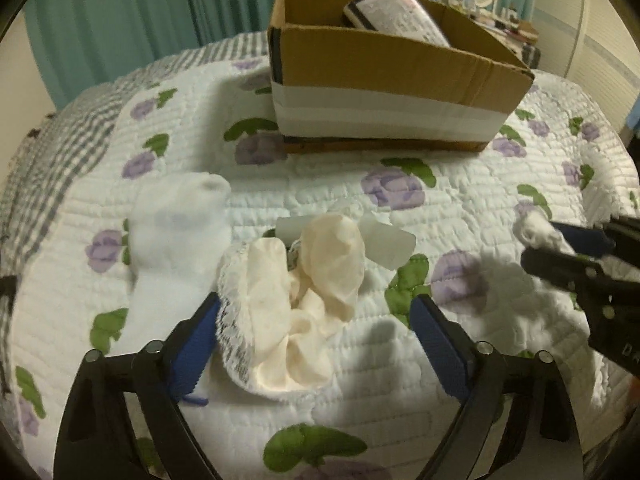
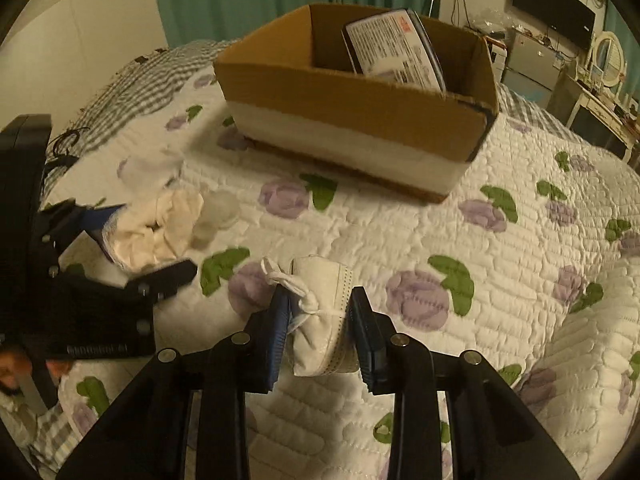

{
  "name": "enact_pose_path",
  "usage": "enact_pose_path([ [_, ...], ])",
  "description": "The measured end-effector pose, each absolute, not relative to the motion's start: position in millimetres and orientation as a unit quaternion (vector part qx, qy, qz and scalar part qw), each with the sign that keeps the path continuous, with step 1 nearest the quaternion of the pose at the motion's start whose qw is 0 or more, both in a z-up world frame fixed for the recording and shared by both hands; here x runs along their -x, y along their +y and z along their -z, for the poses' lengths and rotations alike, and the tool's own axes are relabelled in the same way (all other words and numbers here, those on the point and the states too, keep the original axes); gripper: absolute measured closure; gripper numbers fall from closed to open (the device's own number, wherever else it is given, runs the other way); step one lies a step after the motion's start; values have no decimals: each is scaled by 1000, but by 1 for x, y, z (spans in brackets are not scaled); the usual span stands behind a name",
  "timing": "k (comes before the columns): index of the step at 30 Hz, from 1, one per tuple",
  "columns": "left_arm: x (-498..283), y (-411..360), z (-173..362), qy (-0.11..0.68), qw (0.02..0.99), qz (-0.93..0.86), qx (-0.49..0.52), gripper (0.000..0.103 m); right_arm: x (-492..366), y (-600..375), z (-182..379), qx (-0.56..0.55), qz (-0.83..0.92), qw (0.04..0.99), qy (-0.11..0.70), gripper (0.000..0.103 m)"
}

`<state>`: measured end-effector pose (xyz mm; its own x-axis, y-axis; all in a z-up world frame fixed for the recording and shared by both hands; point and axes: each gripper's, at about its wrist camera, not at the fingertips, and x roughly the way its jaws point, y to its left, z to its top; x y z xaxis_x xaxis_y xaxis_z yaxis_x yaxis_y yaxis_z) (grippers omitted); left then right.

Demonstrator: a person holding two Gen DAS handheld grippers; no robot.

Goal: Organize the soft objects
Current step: 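Grasp the white tied cloth with the right tool while the left tool grasps the cream lace cloth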

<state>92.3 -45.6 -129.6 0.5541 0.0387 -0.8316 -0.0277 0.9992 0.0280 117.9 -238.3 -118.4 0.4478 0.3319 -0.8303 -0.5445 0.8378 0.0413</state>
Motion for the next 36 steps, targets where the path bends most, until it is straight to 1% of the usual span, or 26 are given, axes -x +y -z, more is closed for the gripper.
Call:
enact_pose_path([
  [3,-98,-42,135,479,878,-7,6,46,-121,-245,117,92,-261,844,460,73],
  [4,-101,-40,138,488,873,-2,9,49,-122,-247,116,86,-260,845,460,73],
  [6,-103,-38,142,497,868,3,18,61,-123,-249,114,79,-257,847,458,73],
  [7,-103,-37,142,496,868,5,21,64,-123,-250,114,78,-255,848,457,73],
  [8,-102,-37,140,494,869,6,21,66,-123,-250,113,77,-254,849,457,73],
  [13,-93,-39,127,485,874,9,14,67,-114,-250,104,72,-254,852,453,73],
  [14,-91,-39,124,482,876,10,13,72,-112,-250,102,72,-254,853,451,73],
  [18,-78,-42,103,463,886,17,12,73,-99,-251,82,73,-254,862,434,73],
  [19,-76,-42,98,458,889,18,11,75,-96,-250,78,73,-254,864,429,73],
  [20,-72,-42,92,450,893,20,10,88,-93,-250,73,72,-254,866,425,73],
  [21,-68,-43,86,443,896,23,9,94,-90,-250,67,72,-255,868,421,73],
  [24,-61,-45,75,435,900,36,0,94,-79,-249,54,72,-258,872,410,73],
  [25,-60,-45,74,435,900,34,-5,93,-76,-248,51,73,-260,873,407,73],
  [26,-59,-46,75,435,900,35,-6,88,-73,-248,49,74,-261,873,405,73],
  [28,-58,-46,78,444,895,47,3,87,-68,-247,46,77,-264,874,400,73],
  [29,-58,-45,81,448,893,44,7,82,-65,-246,45,79,-265,874,398,73],
  [30,-58,-45,85,455,889,40,6,62,-64,-246,45,80,-267,874,398,73],
  [31,-58,-46,89,458,888,34,2,49,-64,-246,46,82,-268,874,398,73],
  [32,-57,-46,91,460,887,31,-1,31,-64,-245,47,82,-268,873,398,73],
  [33,-58,-46,94,461,887,30,-3,25,-65,-246,50,82,-269,872,400,73],
  [36,-55,-45,94,435,900,5,-10,23,-70,-249,55,74,-269,871,404,73],
])
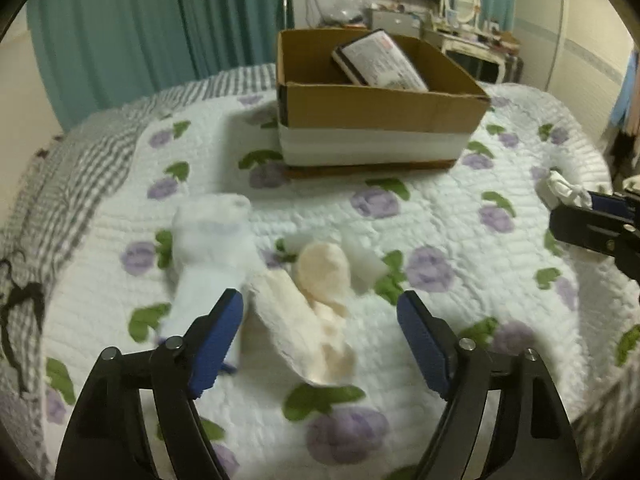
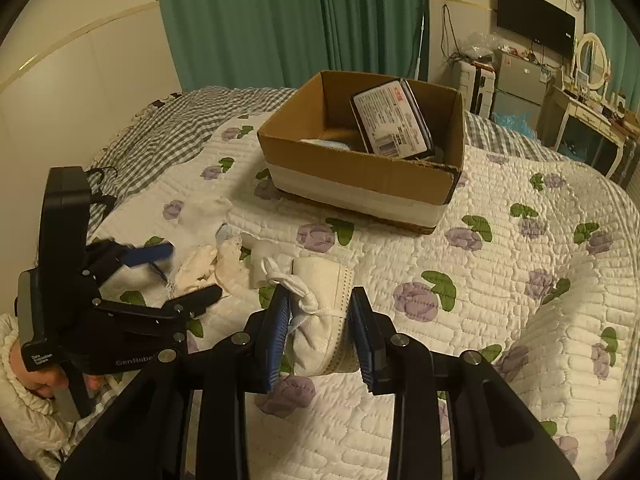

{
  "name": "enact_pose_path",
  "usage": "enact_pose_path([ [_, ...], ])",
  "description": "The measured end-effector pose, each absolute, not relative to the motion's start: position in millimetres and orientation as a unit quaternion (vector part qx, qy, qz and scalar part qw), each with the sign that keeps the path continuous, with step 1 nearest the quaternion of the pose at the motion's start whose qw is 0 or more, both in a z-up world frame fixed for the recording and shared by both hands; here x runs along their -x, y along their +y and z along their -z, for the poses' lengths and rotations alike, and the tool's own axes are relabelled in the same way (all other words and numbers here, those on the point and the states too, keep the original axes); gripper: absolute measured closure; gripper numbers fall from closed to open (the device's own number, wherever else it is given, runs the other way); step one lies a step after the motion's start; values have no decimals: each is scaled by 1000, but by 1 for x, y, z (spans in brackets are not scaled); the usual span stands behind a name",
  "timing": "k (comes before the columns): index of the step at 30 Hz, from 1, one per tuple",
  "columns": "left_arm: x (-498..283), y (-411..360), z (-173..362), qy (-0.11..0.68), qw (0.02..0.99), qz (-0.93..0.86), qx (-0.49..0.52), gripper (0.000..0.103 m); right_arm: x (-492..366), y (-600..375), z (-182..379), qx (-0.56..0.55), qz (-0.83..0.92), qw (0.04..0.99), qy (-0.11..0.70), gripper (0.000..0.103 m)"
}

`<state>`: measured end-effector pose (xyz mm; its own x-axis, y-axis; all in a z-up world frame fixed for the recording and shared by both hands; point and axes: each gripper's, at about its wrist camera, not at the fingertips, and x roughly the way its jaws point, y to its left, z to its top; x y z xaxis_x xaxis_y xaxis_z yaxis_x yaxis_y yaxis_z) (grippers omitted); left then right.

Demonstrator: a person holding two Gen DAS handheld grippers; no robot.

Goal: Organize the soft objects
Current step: 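Grasp the white tied cloth with the right tool while the left tool grasps the cream lace cloth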

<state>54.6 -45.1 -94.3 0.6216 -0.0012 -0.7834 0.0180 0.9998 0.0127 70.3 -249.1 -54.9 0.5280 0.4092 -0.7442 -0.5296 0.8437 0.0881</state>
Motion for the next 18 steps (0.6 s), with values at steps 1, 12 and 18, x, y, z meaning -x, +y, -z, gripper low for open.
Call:
enact_pose_path([
  [1,-56,-45,95,432,902,-1,-18,23,-73,-250,58,72,-269,870,406,73],
  [12,-84,-39,140,490,872,15,-8,58,-93,-261,77,55,-261,865,424,73],
  [18,-81,-43,132,485,874,25,-21,66,-92,-261,71,56,-257,868,420,73],
])
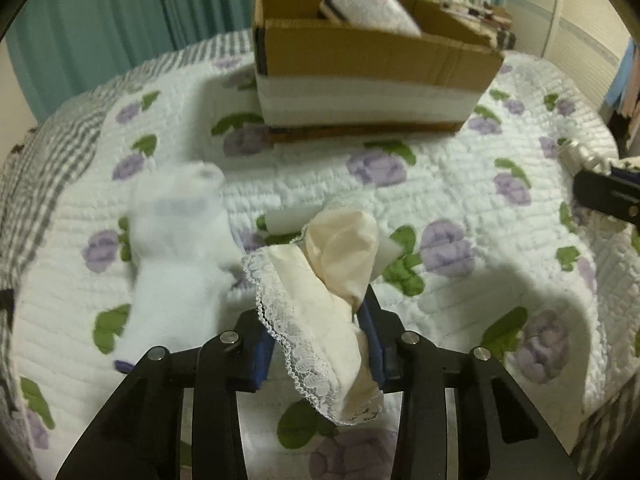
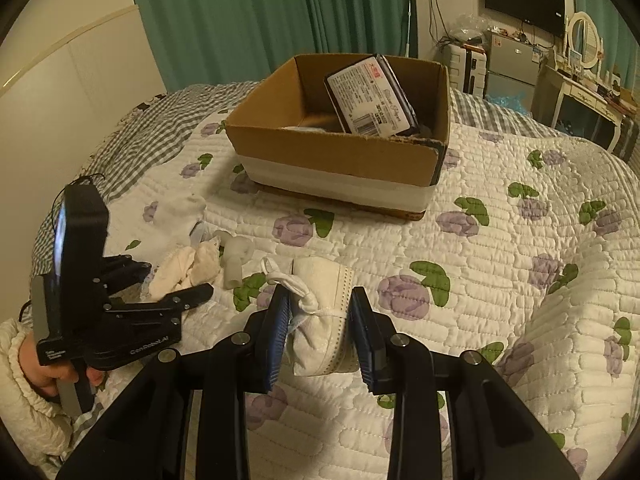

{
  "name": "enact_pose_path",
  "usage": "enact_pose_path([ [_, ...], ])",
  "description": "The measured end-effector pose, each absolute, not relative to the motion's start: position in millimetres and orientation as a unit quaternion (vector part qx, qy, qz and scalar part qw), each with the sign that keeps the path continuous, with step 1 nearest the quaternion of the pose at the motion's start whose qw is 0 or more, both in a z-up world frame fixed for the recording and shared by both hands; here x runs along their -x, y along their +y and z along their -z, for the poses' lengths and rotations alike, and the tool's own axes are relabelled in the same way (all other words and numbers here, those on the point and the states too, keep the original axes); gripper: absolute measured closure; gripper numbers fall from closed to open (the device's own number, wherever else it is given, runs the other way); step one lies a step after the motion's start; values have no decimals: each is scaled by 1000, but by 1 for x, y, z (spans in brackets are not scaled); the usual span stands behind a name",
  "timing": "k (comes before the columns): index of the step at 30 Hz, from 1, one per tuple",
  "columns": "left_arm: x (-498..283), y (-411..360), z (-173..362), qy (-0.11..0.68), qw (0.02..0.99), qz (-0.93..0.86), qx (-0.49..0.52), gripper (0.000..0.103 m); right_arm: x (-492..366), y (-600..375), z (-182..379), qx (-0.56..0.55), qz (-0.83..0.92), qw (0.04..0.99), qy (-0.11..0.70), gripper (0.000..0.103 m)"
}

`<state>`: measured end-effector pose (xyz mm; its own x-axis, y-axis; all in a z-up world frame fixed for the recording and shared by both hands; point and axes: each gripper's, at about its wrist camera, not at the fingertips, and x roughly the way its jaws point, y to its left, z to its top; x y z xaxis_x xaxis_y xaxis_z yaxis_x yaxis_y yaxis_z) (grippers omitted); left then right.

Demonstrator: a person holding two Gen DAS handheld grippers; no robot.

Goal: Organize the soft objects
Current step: 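Grasp the white tied cloth with the right tool while the left tool grasps the cream lace cloth, then lower both cloths into the cardboard box and open both tools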

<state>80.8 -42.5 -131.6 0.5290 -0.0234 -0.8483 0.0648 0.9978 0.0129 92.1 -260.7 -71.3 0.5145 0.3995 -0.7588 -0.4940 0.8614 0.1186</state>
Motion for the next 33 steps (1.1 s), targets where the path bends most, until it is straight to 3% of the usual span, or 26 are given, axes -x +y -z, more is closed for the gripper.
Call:
enact_pose_path([
  [10,-73,-48,61,432,900,56,-10,66,-93,-258,24,61,-257,886,381,73],
  [19,-112,-70,-20,352,932,67,-49,65,-144,-254,-46,66,-244,914,318,73],
  [30,-209,-65,-21,334,941,54,-25,62,-232,-231,-37,71,-236,917,313,73],
  [31,-217,-66,-17,335,940,55,-29,60,-238,-229,-32,70,-236,916,316,73],
  [33,-229,-70,-8,342,938,56,-33,42,-254,-225,-17,69,-234,913,327,73],
])
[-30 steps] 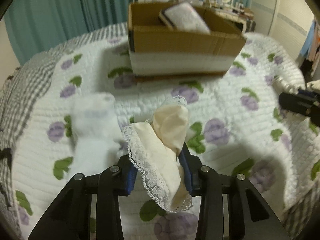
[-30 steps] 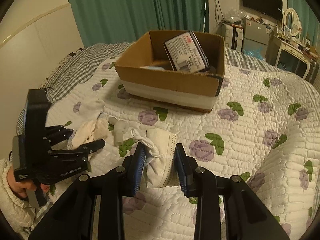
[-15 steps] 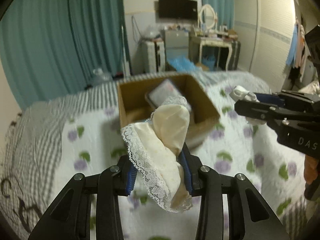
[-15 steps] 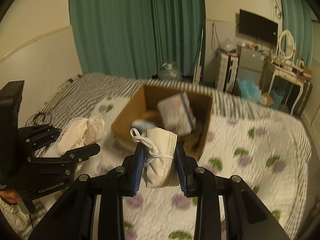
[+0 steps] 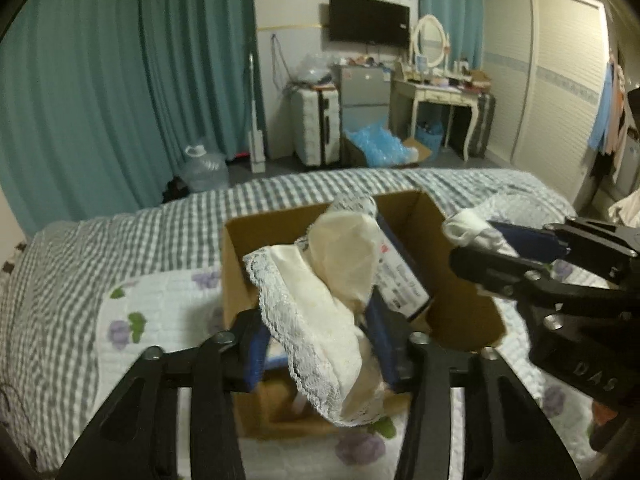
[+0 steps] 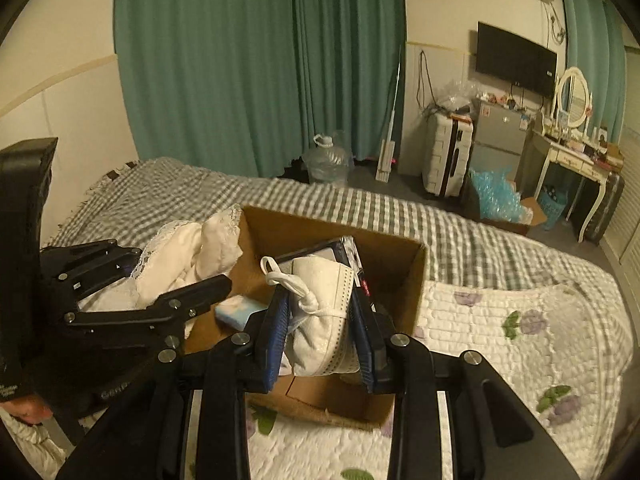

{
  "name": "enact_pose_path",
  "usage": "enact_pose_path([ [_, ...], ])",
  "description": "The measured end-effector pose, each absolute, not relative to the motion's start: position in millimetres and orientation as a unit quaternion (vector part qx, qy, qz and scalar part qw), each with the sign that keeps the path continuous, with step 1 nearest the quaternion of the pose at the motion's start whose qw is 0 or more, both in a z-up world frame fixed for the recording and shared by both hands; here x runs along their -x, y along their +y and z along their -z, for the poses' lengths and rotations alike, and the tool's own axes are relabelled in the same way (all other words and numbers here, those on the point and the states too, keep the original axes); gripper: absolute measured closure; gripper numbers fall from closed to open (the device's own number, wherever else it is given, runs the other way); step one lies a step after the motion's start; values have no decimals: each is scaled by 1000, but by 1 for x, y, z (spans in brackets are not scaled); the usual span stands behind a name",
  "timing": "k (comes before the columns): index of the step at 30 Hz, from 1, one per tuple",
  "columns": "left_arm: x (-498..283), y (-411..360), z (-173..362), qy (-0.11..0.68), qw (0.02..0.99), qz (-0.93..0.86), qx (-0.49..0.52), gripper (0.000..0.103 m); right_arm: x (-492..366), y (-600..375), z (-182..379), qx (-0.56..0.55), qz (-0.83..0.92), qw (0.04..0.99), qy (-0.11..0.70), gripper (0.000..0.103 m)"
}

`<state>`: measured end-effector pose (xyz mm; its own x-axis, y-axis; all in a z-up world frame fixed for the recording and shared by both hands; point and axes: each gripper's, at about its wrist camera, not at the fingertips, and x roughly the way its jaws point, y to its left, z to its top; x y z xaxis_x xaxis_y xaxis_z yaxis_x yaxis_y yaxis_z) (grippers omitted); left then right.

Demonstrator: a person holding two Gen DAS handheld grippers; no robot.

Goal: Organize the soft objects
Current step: 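Lower both cloths into the cardboard box and open both tools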

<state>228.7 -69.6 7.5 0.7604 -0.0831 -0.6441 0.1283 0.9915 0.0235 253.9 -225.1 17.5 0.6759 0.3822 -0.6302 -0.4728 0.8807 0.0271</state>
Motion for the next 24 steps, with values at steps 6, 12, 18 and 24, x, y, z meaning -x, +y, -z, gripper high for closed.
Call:
enact_pose_path([
  [6,-248,-65,23,348,936,36,-34,28,-282,-228,15,62,-198,915,347,61],
  [12,-253,-65,36,353,934,37,-39,27,-289,-246,23,21,-189,916,353,37],
  [18,-243,-67,19,343,938,43,-36,27,-268,-253,-9,14,-176,932,317,10],
  [24,-208,-62,-31,300,953,36,-31,17,-220,-256,-56,34,-159,947,279,2],
])
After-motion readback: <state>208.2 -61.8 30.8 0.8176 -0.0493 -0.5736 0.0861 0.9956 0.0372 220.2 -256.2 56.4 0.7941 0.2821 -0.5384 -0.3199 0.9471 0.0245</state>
